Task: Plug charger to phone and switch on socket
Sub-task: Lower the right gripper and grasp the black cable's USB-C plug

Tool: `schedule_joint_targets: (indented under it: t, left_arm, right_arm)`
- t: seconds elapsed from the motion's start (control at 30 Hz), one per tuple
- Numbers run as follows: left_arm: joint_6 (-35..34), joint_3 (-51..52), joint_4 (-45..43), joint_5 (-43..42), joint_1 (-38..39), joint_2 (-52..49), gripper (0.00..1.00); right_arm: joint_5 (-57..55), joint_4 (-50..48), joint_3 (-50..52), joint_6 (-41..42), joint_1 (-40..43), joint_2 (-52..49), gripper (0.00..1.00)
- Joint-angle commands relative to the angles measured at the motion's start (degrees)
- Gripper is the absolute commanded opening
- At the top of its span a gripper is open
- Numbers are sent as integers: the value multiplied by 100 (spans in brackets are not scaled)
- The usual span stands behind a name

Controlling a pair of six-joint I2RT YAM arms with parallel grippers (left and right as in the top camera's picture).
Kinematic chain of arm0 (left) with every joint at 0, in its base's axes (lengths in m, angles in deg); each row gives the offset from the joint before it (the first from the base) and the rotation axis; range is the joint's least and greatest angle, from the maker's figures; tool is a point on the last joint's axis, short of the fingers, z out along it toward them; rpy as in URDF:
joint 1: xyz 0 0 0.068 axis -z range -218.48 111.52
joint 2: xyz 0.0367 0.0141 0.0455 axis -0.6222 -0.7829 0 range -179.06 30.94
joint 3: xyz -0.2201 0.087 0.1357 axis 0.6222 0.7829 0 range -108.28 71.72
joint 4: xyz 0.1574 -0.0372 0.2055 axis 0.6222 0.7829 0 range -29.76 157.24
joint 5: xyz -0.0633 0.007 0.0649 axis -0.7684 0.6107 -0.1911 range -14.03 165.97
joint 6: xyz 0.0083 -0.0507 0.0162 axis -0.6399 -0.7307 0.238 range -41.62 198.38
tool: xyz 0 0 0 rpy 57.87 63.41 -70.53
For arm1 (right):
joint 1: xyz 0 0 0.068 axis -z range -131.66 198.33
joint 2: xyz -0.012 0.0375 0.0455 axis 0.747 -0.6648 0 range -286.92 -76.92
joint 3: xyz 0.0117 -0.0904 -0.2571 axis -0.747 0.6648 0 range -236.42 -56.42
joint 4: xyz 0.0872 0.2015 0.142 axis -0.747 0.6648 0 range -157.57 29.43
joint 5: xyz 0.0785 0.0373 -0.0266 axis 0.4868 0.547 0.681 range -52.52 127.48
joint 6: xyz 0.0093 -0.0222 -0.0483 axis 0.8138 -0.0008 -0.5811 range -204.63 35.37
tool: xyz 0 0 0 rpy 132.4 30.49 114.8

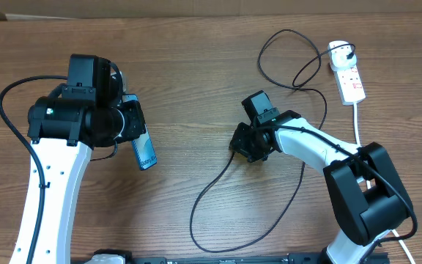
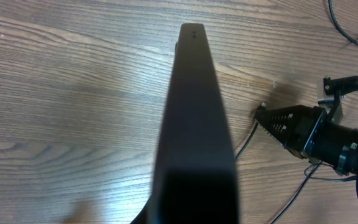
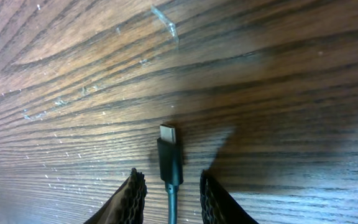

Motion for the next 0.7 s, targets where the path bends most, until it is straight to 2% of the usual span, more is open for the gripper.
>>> schedule_joint_targets:
  t: [0.0, 0.67]
  left_arm:
    - [-83, -28, -44, -116, 9, 74, 4]
    - [-81, -28, -39, -116, 9, 74, 4]
  right_arm:
    - [-52, -24, 164, 22, -28, -61, 29]
    - [-120, -92, 166, 153, -66, -114, 19]
